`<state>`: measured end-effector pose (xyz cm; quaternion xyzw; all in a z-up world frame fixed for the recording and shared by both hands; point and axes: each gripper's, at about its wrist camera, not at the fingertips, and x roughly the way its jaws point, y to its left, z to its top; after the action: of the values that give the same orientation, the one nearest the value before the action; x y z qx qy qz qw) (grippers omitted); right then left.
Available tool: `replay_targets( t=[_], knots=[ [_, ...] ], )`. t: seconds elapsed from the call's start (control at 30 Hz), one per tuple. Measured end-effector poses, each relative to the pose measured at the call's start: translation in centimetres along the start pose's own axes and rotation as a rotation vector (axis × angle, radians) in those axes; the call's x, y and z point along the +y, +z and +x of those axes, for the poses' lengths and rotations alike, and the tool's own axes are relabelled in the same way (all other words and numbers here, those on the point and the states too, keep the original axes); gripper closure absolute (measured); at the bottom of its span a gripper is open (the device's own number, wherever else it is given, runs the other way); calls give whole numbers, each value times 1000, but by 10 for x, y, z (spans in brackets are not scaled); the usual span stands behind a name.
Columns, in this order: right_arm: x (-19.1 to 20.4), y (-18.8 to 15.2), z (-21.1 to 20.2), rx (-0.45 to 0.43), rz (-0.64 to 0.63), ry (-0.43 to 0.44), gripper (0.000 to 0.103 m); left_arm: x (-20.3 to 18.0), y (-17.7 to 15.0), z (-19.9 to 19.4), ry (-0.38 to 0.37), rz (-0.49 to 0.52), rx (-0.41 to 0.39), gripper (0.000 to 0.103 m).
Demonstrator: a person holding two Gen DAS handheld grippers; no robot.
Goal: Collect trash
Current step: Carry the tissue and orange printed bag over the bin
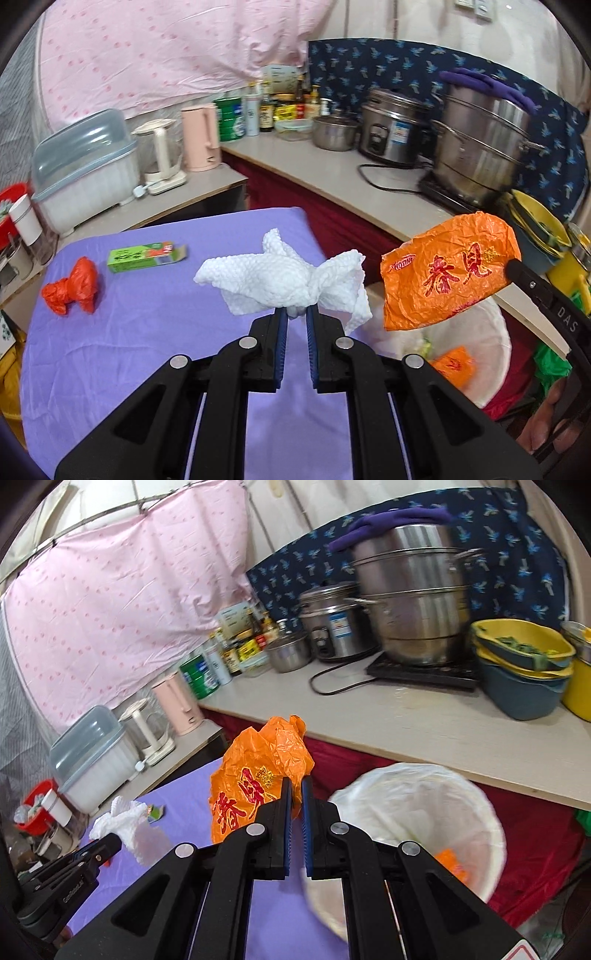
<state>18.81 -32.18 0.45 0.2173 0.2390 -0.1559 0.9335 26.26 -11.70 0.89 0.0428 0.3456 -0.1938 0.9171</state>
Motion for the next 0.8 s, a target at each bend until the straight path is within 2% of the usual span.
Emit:
replay_targets(
  t=[0.2,0.4,0.57,0.8],
  knots=[
    [-61,2,-26,-19,52,-69,97,-63,-10,-6,-79,63,13,93],
    [-102,-3,-40,-23,84,-117,97,-113,-24,0,-123,118,44,93],
    [-126,-12,-43,-8,100,-144,97,-140,-34,12,-141,148,78,93],
    [-139,-22,-36,14,108,-157,97,-161,-45,29,-147,169,118,93]
  ],
)
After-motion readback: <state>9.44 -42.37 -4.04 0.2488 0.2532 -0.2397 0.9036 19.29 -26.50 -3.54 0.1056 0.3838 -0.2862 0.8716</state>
